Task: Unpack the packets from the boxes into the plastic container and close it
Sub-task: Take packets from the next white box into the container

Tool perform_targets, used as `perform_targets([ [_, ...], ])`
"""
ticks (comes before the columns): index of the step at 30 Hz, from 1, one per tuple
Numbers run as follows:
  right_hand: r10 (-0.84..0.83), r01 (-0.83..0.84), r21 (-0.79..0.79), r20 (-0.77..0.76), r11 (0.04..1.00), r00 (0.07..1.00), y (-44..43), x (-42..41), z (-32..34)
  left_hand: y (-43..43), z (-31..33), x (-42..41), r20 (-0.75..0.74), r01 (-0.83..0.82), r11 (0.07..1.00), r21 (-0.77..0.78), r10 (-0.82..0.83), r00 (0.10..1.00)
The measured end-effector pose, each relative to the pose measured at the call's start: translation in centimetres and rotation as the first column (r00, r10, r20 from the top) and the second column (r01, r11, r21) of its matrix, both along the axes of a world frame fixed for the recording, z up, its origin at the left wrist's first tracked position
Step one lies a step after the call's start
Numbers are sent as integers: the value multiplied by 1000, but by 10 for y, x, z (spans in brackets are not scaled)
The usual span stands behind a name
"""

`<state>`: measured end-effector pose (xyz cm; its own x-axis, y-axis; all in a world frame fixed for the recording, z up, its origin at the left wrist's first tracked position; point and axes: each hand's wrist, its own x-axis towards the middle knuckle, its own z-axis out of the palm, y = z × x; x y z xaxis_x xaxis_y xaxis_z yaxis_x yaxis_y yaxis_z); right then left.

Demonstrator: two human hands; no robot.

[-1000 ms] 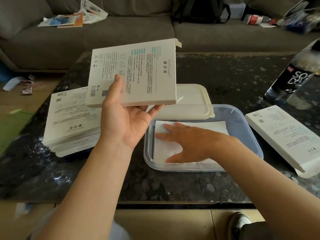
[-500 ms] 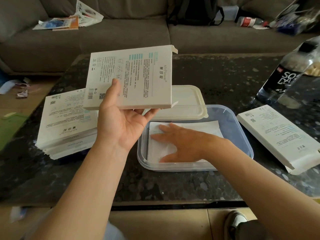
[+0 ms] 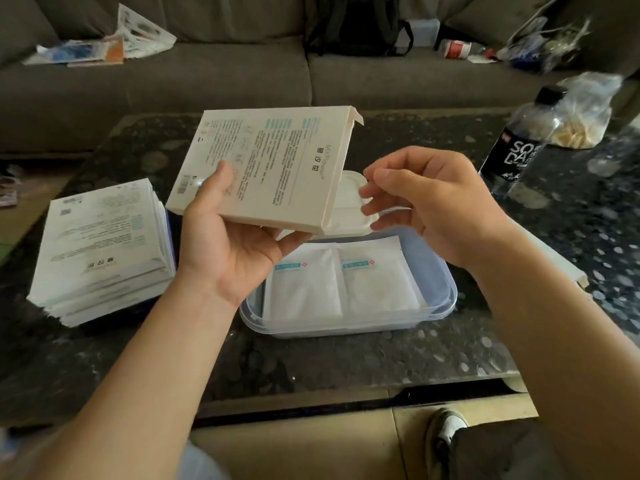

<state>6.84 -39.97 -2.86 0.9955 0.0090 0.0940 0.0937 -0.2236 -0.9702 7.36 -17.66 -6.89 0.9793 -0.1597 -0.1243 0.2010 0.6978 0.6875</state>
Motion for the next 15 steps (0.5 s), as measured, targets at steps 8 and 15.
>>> perform_targets([
  [8, -33, 58, 183, -136, 981, 990, -31, -19, 20, -24, 4, -10, -21, 138, 980, 143, -137, 990],
  [15, -144, 149, 12, -184, 989, 972, -82, -40, 36, -83, 22, -21, -43, 301, 916, 265, -301, 953],
])
